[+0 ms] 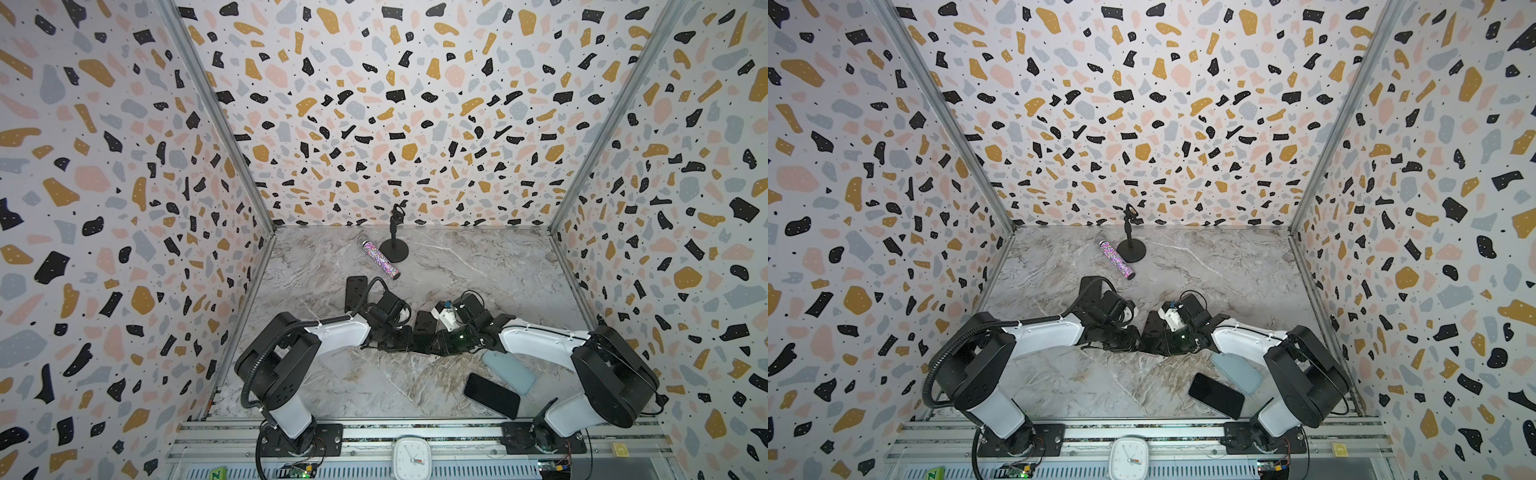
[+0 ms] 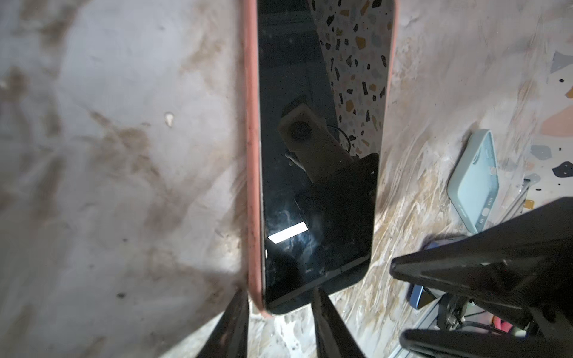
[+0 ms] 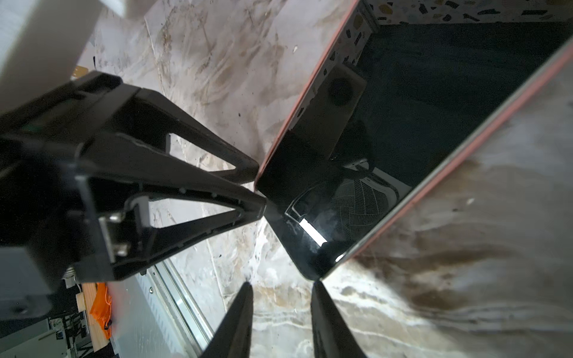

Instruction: Put the phone into the phone case

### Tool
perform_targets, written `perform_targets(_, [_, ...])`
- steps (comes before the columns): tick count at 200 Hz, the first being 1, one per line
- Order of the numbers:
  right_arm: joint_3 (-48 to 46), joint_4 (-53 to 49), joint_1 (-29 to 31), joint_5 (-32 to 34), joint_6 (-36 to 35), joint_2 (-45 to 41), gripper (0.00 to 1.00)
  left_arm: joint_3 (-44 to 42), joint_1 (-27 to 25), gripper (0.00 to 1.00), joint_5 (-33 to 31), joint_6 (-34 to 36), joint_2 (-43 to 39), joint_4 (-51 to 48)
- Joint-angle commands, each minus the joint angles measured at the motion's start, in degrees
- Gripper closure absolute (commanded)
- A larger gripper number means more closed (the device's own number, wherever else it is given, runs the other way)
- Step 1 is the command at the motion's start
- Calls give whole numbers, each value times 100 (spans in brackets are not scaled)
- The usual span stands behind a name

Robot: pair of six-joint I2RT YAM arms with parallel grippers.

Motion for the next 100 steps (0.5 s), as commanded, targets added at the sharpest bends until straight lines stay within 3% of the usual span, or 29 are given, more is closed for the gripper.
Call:
perform_targets(1, [38,-151,2,138,-12,2,67,-107,35,66,341,-58,146,272])
perform_targets(100, [131,-961,-162,1037,-105,-230,70,-173,-79,72,623,-241,311,632])
